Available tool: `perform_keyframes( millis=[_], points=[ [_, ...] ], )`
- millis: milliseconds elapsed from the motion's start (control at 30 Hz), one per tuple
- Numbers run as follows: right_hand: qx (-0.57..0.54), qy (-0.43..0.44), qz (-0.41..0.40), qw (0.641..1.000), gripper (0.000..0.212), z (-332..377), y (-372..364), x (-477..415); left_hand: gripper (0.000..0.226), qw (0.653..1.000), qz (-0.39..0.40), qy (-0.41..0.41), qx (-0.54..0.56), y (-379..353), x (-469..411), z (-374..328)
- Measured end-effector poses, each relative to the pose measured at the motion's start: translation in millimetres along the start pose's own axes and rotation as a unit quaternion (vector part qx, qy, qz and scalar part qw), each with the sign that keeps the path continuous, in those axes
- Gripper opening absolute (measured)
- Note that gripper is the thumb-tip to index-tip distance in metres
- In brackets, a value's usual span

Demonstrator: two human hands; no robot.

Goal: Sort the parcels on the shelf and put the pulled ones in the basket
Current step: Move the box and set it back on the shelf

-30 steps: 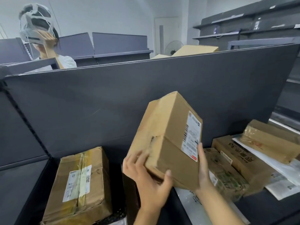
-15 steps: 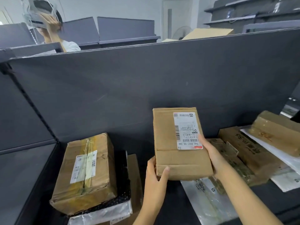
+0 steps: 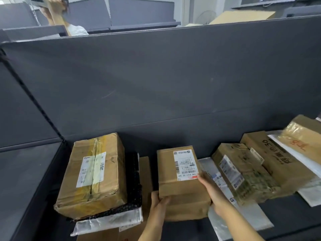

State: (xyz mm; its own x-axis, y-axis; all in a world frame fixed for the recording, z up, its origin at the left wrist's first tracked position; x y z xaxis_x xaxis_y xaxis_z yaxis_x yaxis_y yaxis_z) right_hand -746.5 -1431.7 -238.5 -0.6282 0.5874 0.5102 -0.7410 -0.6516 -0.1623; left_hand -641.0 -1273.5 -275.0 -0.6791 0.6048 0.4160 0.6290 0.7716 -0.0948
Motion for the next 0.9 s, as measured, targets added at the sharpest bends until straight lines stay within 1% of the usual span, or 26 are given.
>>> perform_keyframes(
  millis=[67, 133, 200, 233, 267, 300, 367, 500, 567, 633, 700, 733, 767, 833, 867, 900],
  points=[
    [0.004, -0.010, -0.002, 1.000, 0.024, -9, -3, -8, 0.036, 1.000, -0.022, 0.015, 0.000, 7, -5, 9],
    [0.000, -0.021, -0.008, 1.000, 0.033, -18, -3, -17, 0.037, 0.999, -0.032, 0.018, -0.006, 10, -9, 13],
    [0.006, -0.031, -0.009, 0.999, 0.038, -23, -4, -27, 0.028, 0.998, -0.027, 0.015, -0.049, 9, -13, 13],
    [0.014, -0.033, -0.013, 0.999, 0.038, -24, -4, -31, 0.021, 0.997, -0.036, 0.006, -0.069, 10, -17, 13],
    [0.025, -0.033, -0.018, 0.999, 0.038, -24, -5, -35, 0.020, 0.996, -0.047, -0.007, -0.077, 12, -20, 12],
    [0.034, -0.029, -0.020, 0.999, 0.037, -24, -5, -40, 0.024, 0.996, -0.051, -0.016, -0.073, 12, -23, 10],
    [0.053, -0.022, -0.022, 0.998, 0.037, -22, -7, -47, 0.035, 0.995, -0.033, -0.023, -0.089, 7, -26, 5],
    [0.071, -0.019, -0.020, 0.997, 0.041, -26, -6, -57, 0.058, 0.979, -0.017, -0.047, -0.198, 6, -36, -3],
    [0.074, -0.026, -0.008, 0.997, 0.041, -30, -6, -60, 0.063, 0.962, -0.026, -0.060, -0.266, 7, -38, -10],
    [0.074, -0.040, 0.001, 0.996, 0.040, -35, -6, -63, 0.064, 0.948, -0.022, -0.078, -0.308, 2, -41, -14],
    [0.076, -0.050, 0.000, 0.996, 0.043, -41, -4, -68, 0.058, 0.926, -0.017, -0.106, -0.361, -5, -40, -17],
    [0.082, -0.055, 0.001, 0.995, 0.046, -43, -4, -70, 0.057, 0.907, -0.015, -0.119, -0.403, -10, -39, -15],
    [0.087, -0.060, 0.001, 0.994, 0.048, -44, -4, -70, 0.059, 0.877, -0.019, -0.134, -0.462, -11, -39, -13],
    [0.101, -0.061, -0.001, 0.993, 0.051, -44, -3, -71, 0.071, 0.812, -0.059, -0.186, -0.550, -11, -40, -16],
    [0.109, -0.061, -0.001, 0.992, 0.051, -44, -3, -72, 0.076, 0.787, -0.055, -0.217, -0.575, -17, -42, -18],
    [0.115, -0.059, 0.000, 0.992, 0.051, -45, -3, -73, 0.074, 0.756, -0.040, -0.261, -0.598, -27, -42, -18]
  ],
)
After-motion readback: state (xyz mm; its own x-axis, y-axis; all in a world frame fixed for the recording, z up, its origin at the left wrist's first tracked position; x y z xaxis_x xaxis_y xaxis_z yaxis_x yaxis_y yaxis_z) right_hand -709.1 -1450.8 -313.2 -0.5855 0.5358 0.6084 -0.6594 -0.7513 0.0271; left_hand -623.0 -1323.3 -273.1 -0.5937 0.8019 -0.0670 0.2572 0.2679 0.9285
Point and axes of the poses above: each hand's wrist, its own x-axis away from the middle knuckle, its own y-axis out of the back of the hand, z = x × y, the point moved 10 cm from there along -x, towards the middle knuckle, and after that the axes turned 8 degrees about -y, right-handed, at the moved point
